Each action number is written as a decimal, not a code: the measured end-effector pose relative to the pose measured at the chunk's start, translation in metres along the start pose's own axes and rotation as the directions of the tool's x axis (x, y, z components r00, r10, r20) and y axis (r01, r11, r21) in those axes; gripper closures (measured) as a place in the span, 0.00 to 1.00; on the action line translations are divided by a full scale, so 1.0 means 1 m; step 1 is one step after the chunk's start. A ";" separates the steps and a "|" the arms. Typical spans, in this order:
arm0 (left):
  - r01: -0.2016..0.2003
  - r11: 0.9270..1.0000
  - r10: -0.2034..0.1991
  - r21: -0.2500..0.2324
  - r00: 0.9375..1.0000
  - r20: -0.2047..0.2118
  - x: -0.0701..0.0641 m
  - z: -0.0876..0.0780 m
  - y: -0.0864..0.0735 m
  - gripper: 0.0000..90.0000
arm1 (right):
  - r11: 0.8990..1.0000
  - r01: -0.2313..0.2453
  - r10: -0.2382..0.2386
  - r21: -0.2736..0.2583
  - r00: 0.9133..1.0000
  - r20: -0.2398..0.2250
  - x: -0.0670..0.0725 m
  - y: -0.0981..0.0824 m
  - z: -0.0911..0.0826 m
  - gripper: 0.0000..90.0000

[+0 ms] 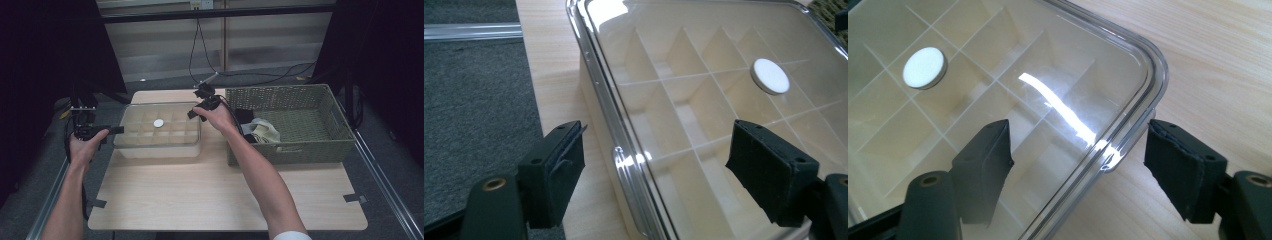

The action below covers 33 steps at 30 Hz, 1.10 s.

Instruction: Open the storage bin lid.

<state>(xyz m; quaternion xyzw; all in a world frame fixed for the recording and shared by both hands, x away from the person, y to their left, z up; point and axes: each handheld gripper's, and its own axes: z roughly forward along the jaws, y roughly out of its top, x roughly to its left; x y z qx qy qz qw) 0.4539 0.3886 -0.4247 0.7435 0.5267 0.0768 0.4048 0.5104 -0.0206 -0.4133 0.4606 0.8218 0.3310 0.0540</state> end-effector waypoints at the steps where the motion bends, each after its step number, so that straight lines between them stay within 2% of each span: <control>1: -0.003 1.000 0.003 0.005 1.000 -0.002 0.002 0.001 0.001 0.25 | 1.000 0.000 0.000 0.000 1.000 0.000 0.000 0.000 0.000 0.30; 5: 0.006 1.000 -0.006 0.012 1.000 0.002 0.003 0.004 0.004 0.23 | 0.999 -0.023 0.023 0.030 1.000 0.020 -0.004 0.002 0.006 0.31; 6: 0.002 1.000 -0.002 0.023 1.000 0.008 0.005 0.006 0.005 0.23 | 0.998 -0.043 0.042 0.039 0.999 0.026 -0.004 0.003 0.007 0.31; 11: 0.020 0.999 -0.020 0.033 1.000 0.005 0.007 0.012 0.007 0.23 | 0.998 -0.046 0.044 0.045 0.998 0.037 0.000 0.004 0.011 0.30; 13: 0.011 0.999 -0.011 0.042 1.000 0.005 0.008 0.013 0.007 0.23 | 0.998 -0.047 0.045 0.042 0.998 0.043 0.000 0.004 0.012 0.30; 14: 0.023 0.998 -0.024 0.065 1.000 0.008 0.008 0.017 0.009 0.24 | 0.997 -0.058 0.055 0.044 0.997 0.054 0.000 0.003 0.014 0.30; 16: 0.020 0.997 -0.021 0.071 1.000 0.005 0.009 0.017 0.010 0.25 | 0.997 -0.063 0.060 0.053 0.997 0.053 0.000 0.004 0.016 0.31; 17: 0.035 0.998 -0.036 0.059 0.999 0.026 0.010 0.018 0.012 0.26 | 0.997 -0.063 0.060 0.049 0.997 0.055 0.000 0.004 0.017 0.30; 18: 0.032 0.998 -0.034 0.059 0.999 0.032 0.010 0.019 0.013 0.29 | 0.997 -0.062 0.059 0.049 0.997 0.057 0.001 0.004 0.017 0.30; 24: 0.032 0.997 -0.035 0.068 0.998 0.044 0.009 0.023 0.014 0.33 | 0.994 -0.111 0.110 0.024 0.993 0.054 0.001 0.003 0.021 0.31; 26: 0.024 0.996 -0.028 0.084 0.998 0.047 0.009 0.024 0.014 0.35 | 0.993 -0.113 0.111 0.024 0.992 0.058 0.001 0.003 0.021 0.31; 30: 0.038 0.996 -0.042 0.080 0.998 0.055 0.010 0.026 0.013 0.37 | 0.991 -0.132 0.132 0.010 0.989 0.061 0.001 0.003 0.021 0.33; 33: 0.024 0.994 -0.031 0.106 0.997 0.065 0.009 0.029 0.013 0.37 | 0.986 -0.169 0.169 -0.007 0.983 0.068 0.001 0.003 0.021 0.35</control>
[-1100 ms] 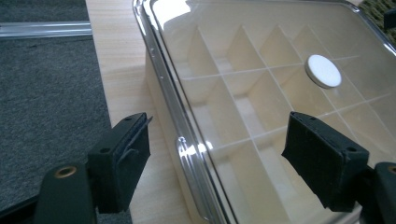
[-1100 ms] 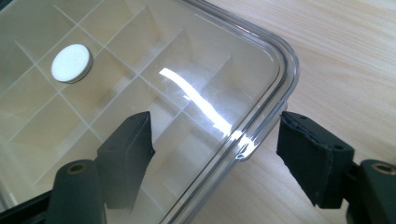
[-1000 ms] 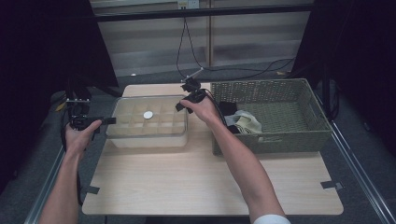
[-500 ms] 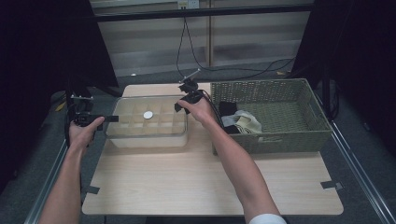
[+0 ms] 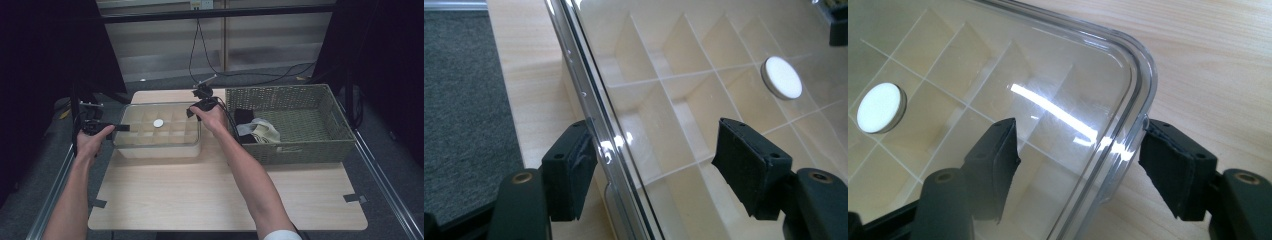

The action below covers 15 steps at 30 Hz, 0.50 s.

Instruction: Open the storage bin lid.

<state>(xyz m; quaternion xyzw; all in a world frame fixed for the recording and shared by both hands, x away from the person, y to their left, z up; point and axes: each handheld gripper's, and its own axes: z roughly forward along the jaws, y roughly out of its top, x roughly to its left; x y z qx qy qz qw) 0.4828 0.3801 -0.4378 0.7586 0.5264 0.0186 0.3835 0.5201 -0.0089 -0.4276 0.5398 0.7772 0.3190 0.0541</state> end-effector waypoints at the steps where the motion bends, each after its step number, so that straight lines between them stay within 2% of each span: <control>1: 0.002 1.000 -0.002 0.000 1.000 0.002 0.000 0.000 0.000 0.37 | 1.000 -0.001 0.001 -0.003 1.000 0.001 0.000 0.000 0.000 0.36; 3: 0.009 1.000 -0.009 -0.003 1.000 0.001 0.000 0.000 0.000 0.38 | 1.000 0.004 -0.004 -0.014 1.000 0.001 -0.001 -0.001 0.000 0.38; 8: 0.012 1.000 -0.012 -0.020 1.000 0.003 0.002 -0.003 -0.001 0.43 | 0.999 -0.035 0.035 -0.021 0.999 0.001 -0.003 -0.001 -0.002 0.44; 9: 0.004 0.999 -0.004 -0.042 1.000 -0.003 0.003 -0.006 -0.001 0.44 | 0.997 -0.052 0.051 -0.052 0.999 -0.005 -0.004 -0.001 -0.004 0.48; 15: 0.021 0.996 -0.021 -0.083 1.000 0.008 0.004 -0.009 -0.003 0.50 | 0.994 -0.072 0.071 -0.082 0.997 -0.013 -0.005 -0.001 -0.010 0.54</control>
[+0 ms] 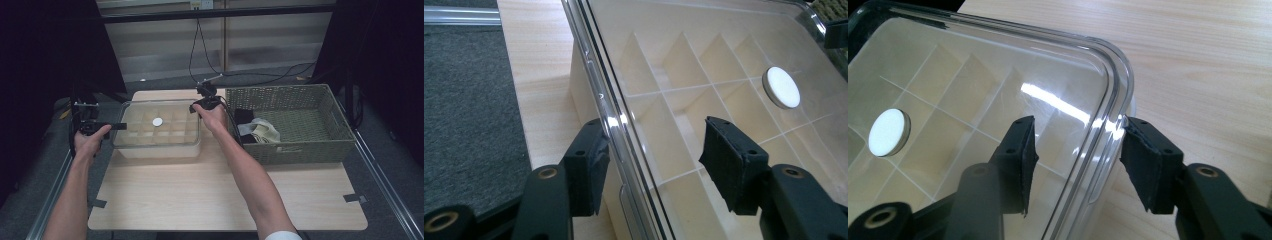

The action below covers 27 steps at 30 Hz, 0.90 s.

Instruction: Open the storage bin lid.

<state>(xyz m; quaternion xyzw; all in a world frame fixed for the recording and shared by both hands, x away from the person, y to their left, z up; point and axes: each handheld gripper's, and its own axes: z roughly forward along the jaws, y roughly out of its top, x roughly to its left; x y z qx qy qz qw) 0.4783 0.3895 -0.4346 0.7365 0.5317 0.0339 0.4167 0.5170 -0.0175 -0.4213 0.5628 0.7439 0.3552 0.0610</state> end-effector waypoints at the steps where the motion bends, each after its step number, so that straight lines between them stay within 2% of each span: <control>1: 0.000 1.000 0.000 0.000 1.000 0.000 0.000 0.000 0.000 0.50 | 1.000 0.000 0.000 -0.005 1.000 -0.004 0.000 0.000 -0.001 0.55; 4: -0.007 1.000 0.007 -0.006 1.000 0.009 0.002 -0.003 0.000 0.53 | 1.000 -0.011 0.011 -0.007 1.000 -0.007 -0.001 0.001 -0.003 0.57; 7: 0.007 1.000 -0.006 -0.024 1.000 0.030 0.004 -0.008 0.000 0.57 | 0.999 -0.026 0.026 -0.021 0.999 -0.033 -0.004 0.004 -0.009 0.65; 10: 0.015 0.999 -0.013 -0.042 0.999 0.044 0.005 -0.012 0.000 0.61 | 0.998 -0.041 0.039 -0.038 0.998 -0.059 -0.007 0.005 -0.014 0.68; 14: 0.019 0.999 -0.017 -0.047 0.999 0.041 0.004 -0.014 0.001 0.63 | 0.998 -0.044 0.041 -0.043 0.997 -0.062 -0.007 0.006 -0.016 0.69; 16: 0.004 0.999 -0.003 -0.040 0.999 0.035 0.002 -0.016 0.002 0.63 | 0.998 -0.047 0.044 -0.043 0.997 -0.065 -0.006 0.006 -0.018 0.69; 17: 0.004 0.998 -0.002 -0.056 0.999 0.036 0.001 -0.019 0.002 0.64 | 0.998 -0.042 0.039 -0.045 0.997 -0.071 -0.006 0.006 -0.020 0.69; 24: 0.002 0.996 0.001 -0.086 0.999 0.036 0.000 -0.023 0.002 0.68 | 0.997 -0.050 0.043 -0.065 0.994 -0.104 -0.008 0.007 -0.028 0.74; 27: -0.023 0.997 0.025 -0.079 0.999 0.027 -0.003 -0.027 0.004 0.69 | 0.996 -0.056 0.047 -0.077 0.992 -0.115 -0.009 0.008 -0.032 0.75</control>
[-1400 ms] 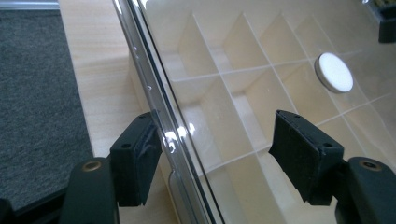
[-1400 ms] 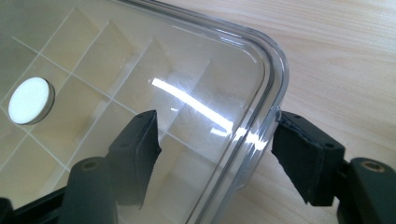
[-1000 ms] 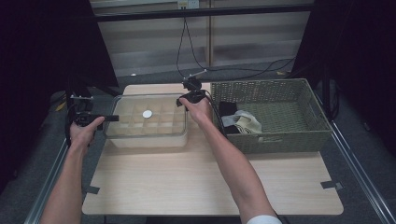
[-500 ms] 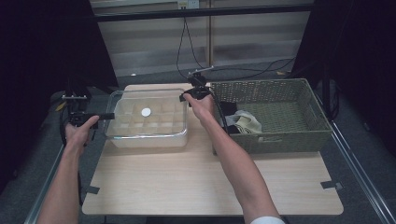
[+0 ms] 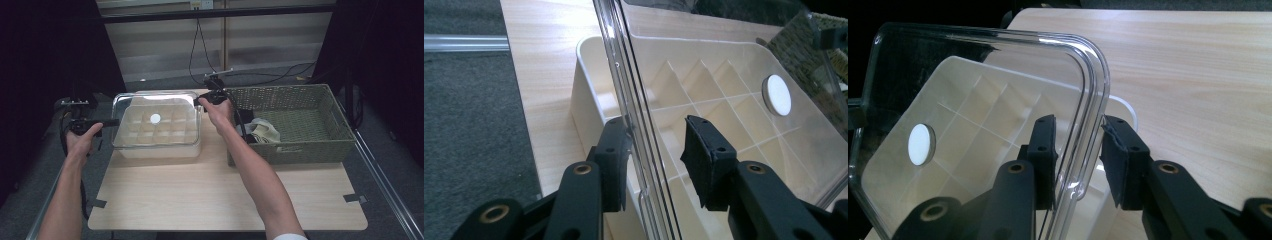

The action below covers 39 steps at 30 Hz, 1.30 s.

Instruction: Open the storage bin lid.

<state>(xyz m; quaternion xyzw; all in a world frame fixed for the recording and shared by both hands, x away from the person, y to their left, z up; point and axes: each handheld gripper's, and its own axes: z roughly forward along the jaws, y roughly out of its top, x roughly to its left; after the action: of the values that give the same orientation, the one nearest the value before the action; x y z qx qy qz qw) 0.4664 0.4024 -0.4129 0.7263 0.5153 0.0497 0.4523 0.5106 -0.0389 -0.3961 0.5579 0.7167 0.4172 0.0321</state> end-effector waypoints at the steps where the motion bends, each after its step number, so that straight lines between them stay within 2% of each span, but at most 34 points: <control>1: -0.005 1.000 0.005 0.001 1.000 0.000 0.000 -0.001 0.000 0.70 | 1.000 -0.001 0.001 -0.007 1.000 -0.005 0.000 0.000 -0.001 0.76; 2: -0.021 1.000 0.021 0.009 1.000 -0.002 0.000 -0.003 0.001 0.70 | 1.000 -0.004 0.004 -0.013 1.000 -0.011 0.000 0.001 -0.002 0.77; 6: -0.017 1.000 0.017 -0.022 1.000 -0.003 0.001 -0.007 0.001 0.74 | 1.000 -0.012 0.011 -0.027 1.000 -0.025 0.001 0.002 -0.007 0.79; 12: -0.002 0.999 0.003 -0.045 1.000 0.018 0.002 -0.011 -0.002 0.76 | 0.999 -0.010 0.009 -0.038 0.999 -0.039 0.003 0.002 -0.011 0.80; 15: -0.013 0.999 0.013 -0.045 1.000 0.019 0.001 -0.014 -0.001 0.77 | 0.999 -0.015 0.013 -0.042 0.999 -0.047 0.004 0.003 -0.014 0.81; 16: -0.017 0.999 0.018 -0.047 1.000 0.017 0.000 -0.015 0.000 0.78 | 0.998 -0.016 0.012 -0.053 0.998 -0.067 0.004 0.003 -0.017 0.82; 34: -0.041 0.996 0.045 -0.074 0.998 0.047 -0.007 -0.029 -0.002 0.85 | 0.994 -0.014 0.001 -0.110 0.993 -0.119 0.012 0.001 -0.044 0.86; 39: -0.053 0.995 0.056 -0.080 0.998 0.040 -0.011 -0.033 -0.003 0.86 | 0.993 -0.007 -0.008 -0.121 0.992 -0.123 0.015 -0.001 -0.051 0.87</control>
<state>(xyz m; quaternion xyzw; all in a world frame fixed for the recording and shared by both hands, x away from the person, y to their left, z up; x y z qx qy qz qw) 0.4417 0.4136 -0.3913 0.7224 0.4832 0.0670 0.4900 0.4786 -0.0549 -0.3572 0.5281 0.6908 0.4934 0.0216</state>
